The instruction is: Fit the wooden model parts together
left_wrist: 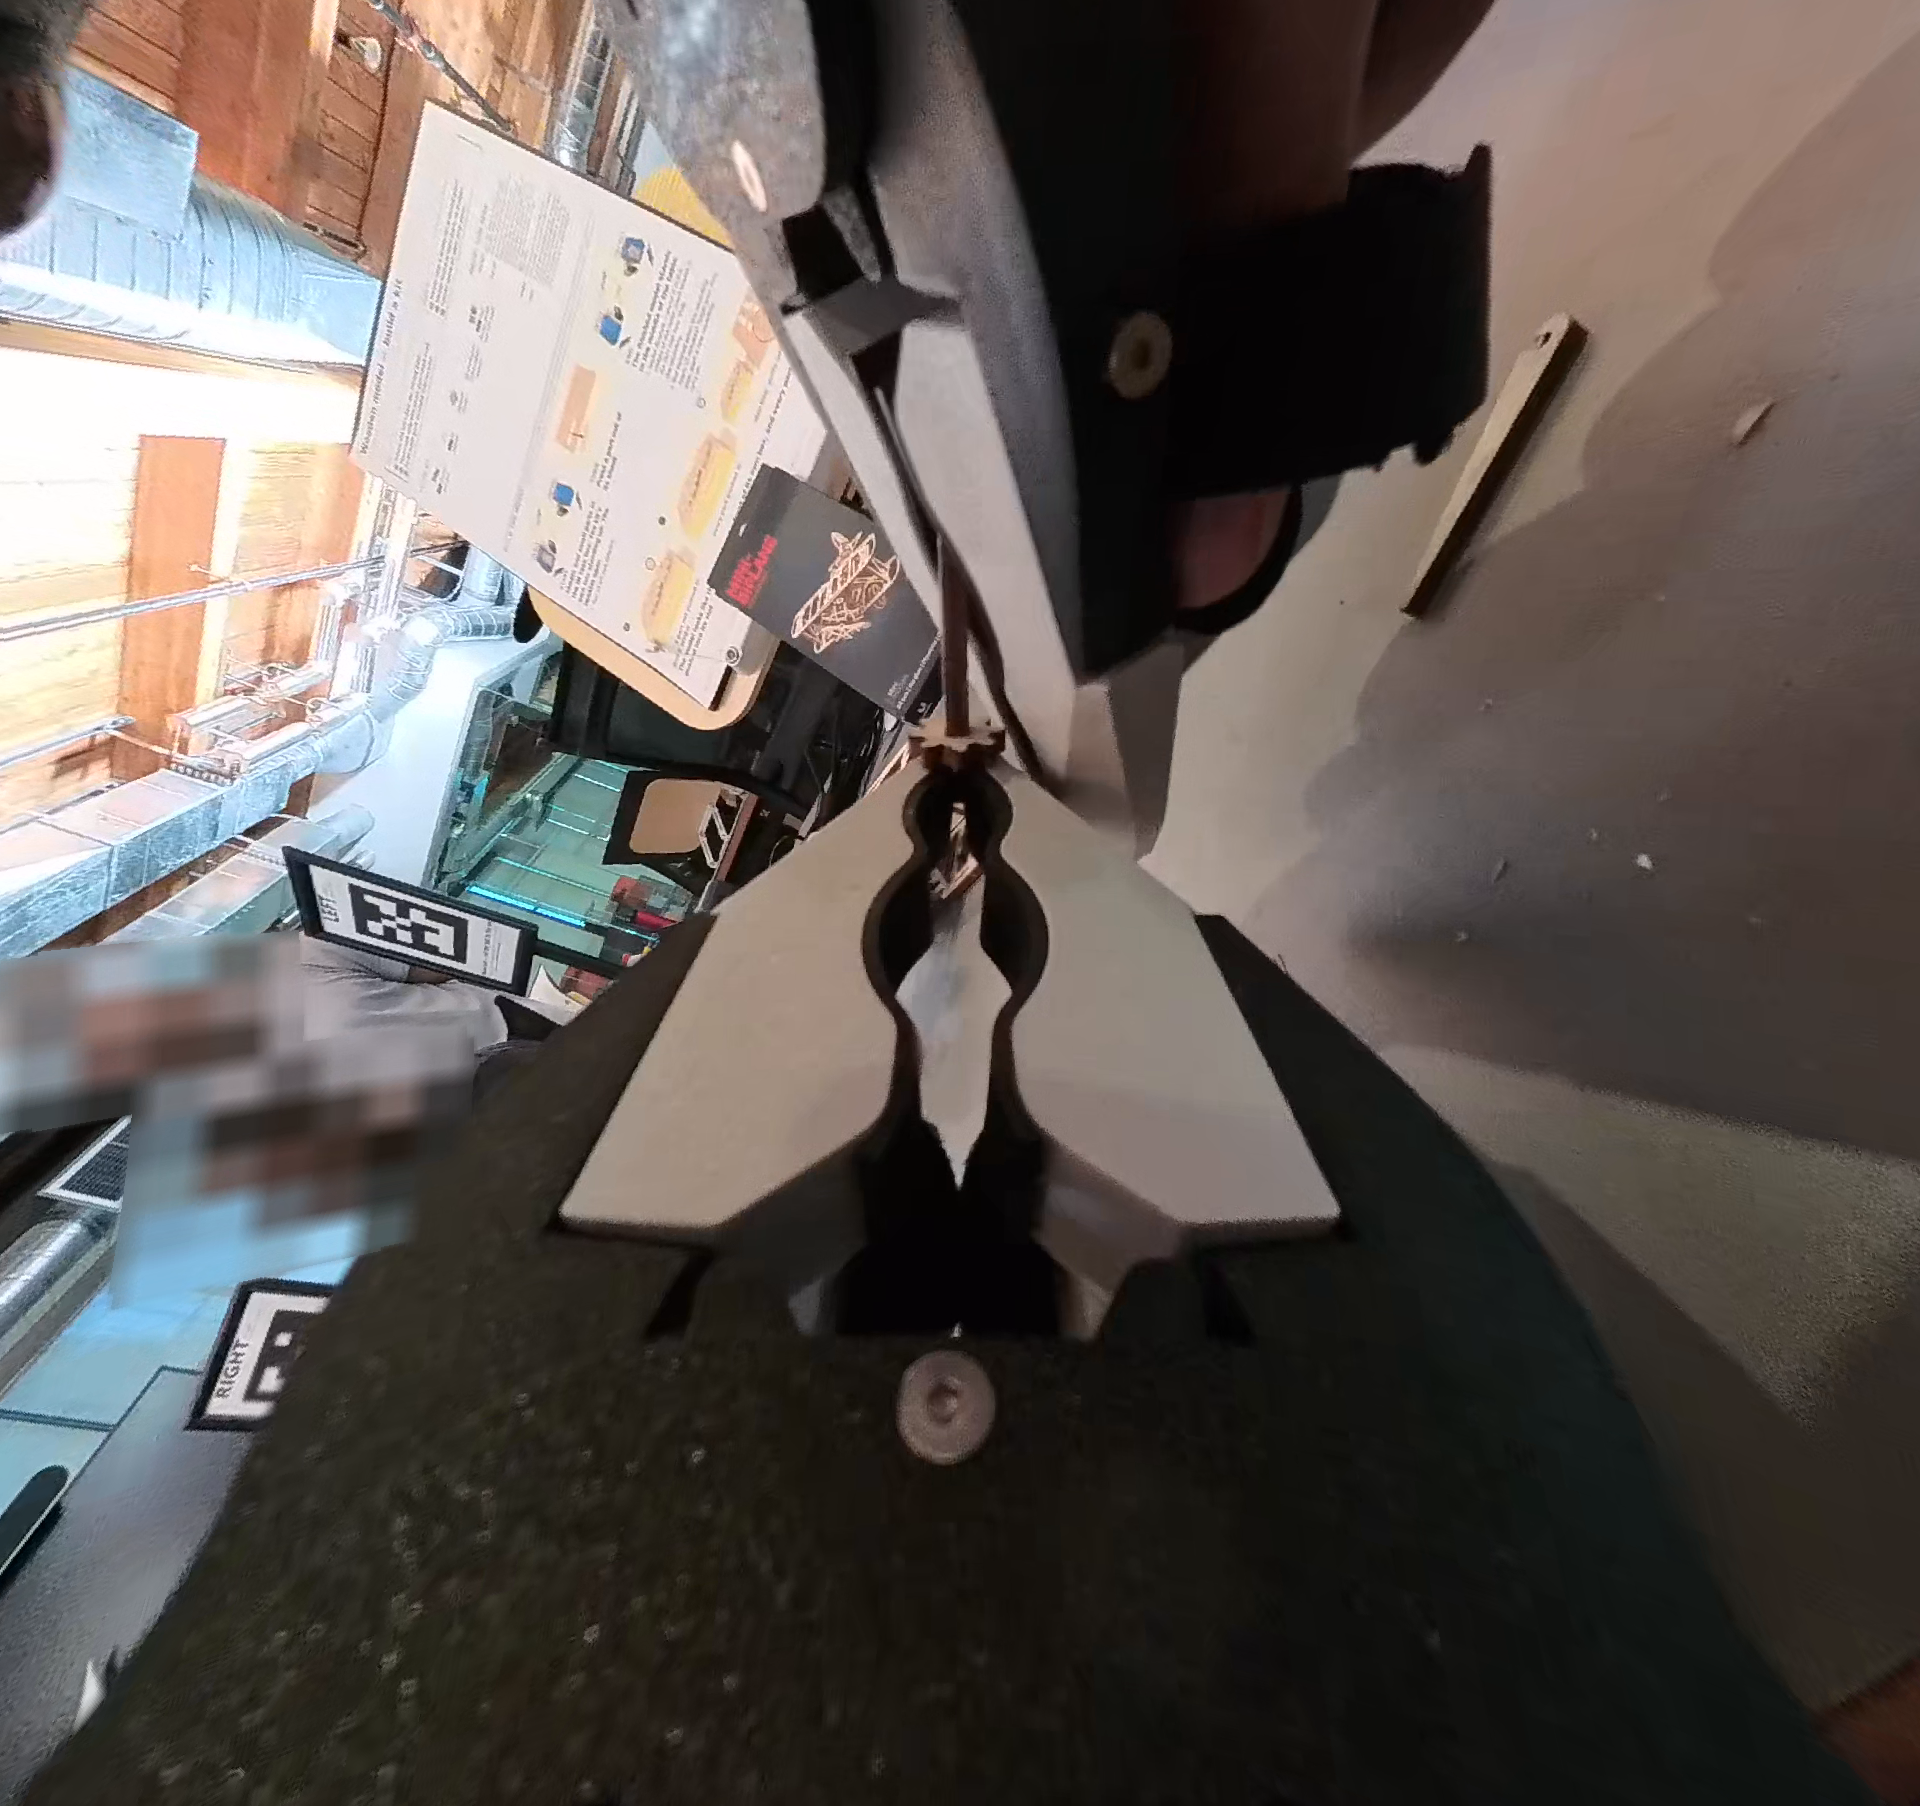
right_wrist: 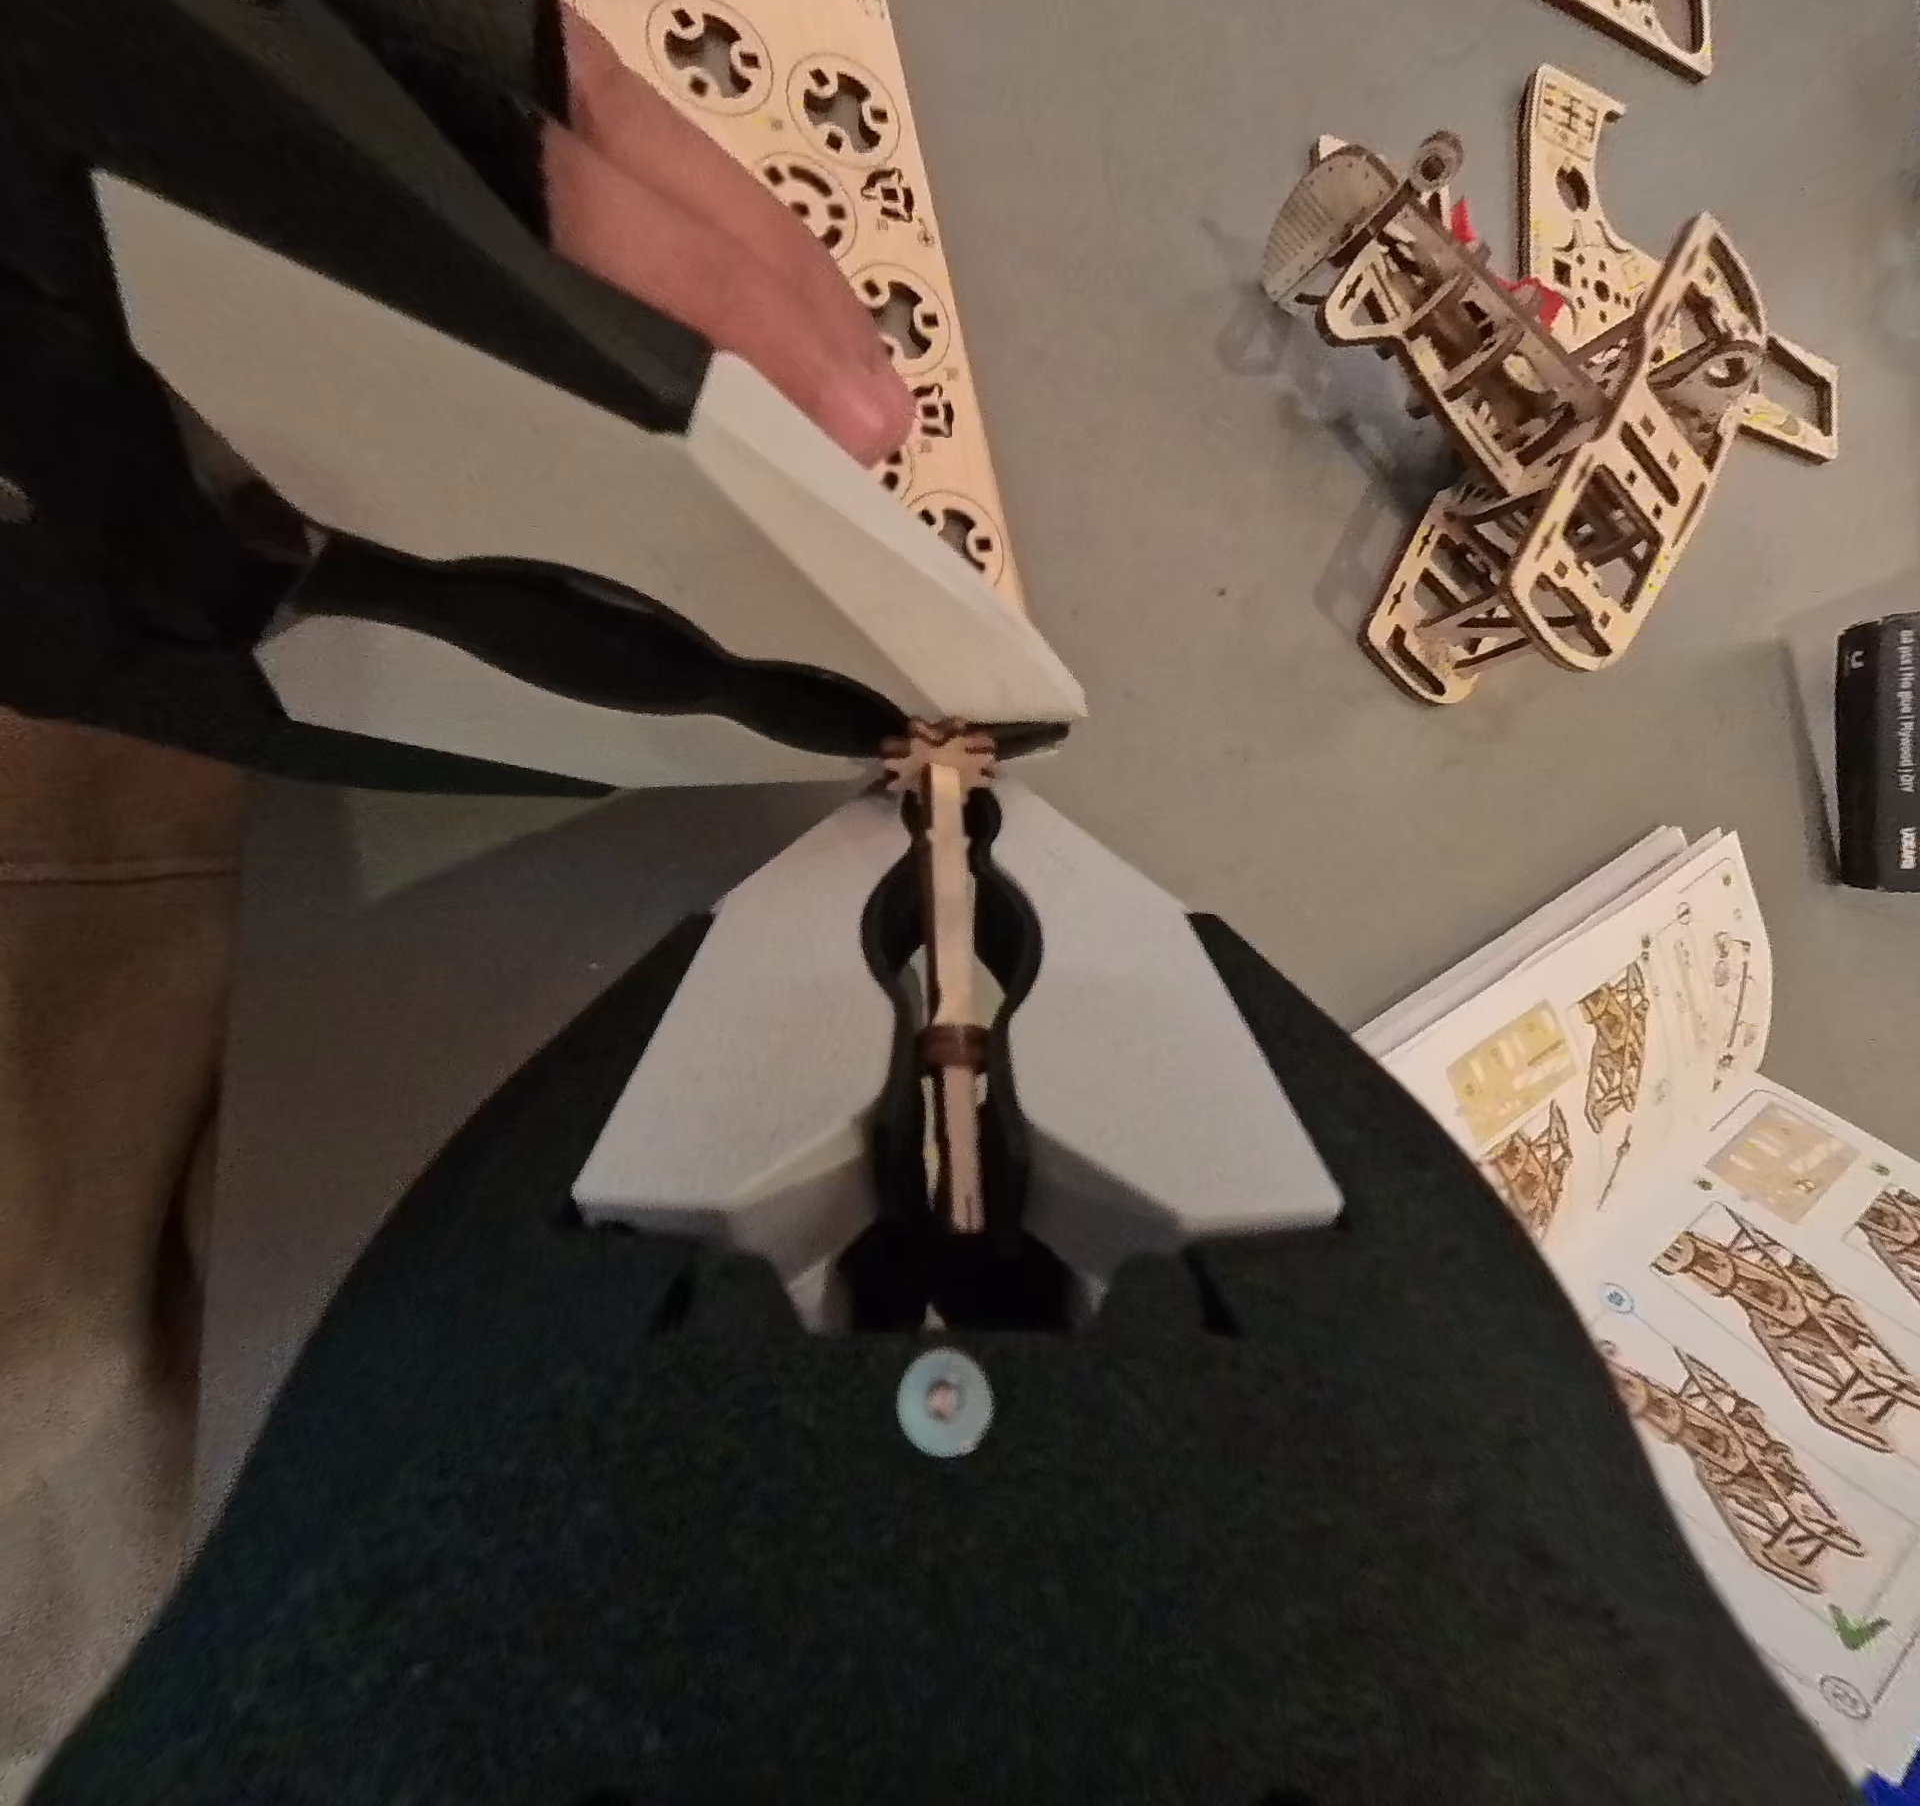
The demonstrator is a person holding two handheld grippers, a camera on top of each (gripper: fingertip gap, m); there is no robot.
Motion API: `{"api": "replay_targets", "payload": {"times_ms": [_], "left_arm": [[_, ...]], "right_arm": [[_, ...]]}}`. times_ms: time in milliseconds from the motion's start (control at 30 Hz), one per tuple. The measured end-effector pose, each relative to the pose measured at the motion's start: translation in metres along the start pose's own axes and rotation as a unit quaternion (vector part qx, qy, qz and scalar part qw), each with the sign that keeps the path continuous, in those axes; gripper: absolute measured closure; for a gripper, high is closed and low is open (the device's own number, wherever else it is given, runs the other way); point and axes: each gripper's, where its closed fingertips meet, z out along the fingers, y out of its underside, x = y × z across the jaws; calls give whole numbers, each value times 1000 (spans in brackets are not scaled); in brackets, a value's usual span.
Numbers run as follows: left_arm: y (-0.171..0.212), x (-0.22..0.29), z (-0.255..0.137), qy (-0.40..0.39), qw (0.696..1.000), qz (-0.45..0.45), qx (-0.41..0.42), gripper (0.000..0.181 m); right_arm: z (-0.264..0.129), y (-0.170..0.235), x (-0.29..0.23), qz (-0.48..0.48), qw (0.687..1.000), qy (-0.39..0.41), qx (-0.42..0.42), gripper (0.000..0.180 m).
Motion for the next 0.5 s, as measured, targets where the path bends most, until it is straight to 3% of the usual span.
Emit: {"api": "replay_targets", "payload": {"times_ms": [233,500], "left_arm": [[10,3,2,11,1000,-9,-11,181],[12,-20,-1,5,992,-126,12,181]], "right_arm": [[-4,-2,5,17,1000,15,19,172],[-38,-41,7,85,977,-1,196,176]]}}
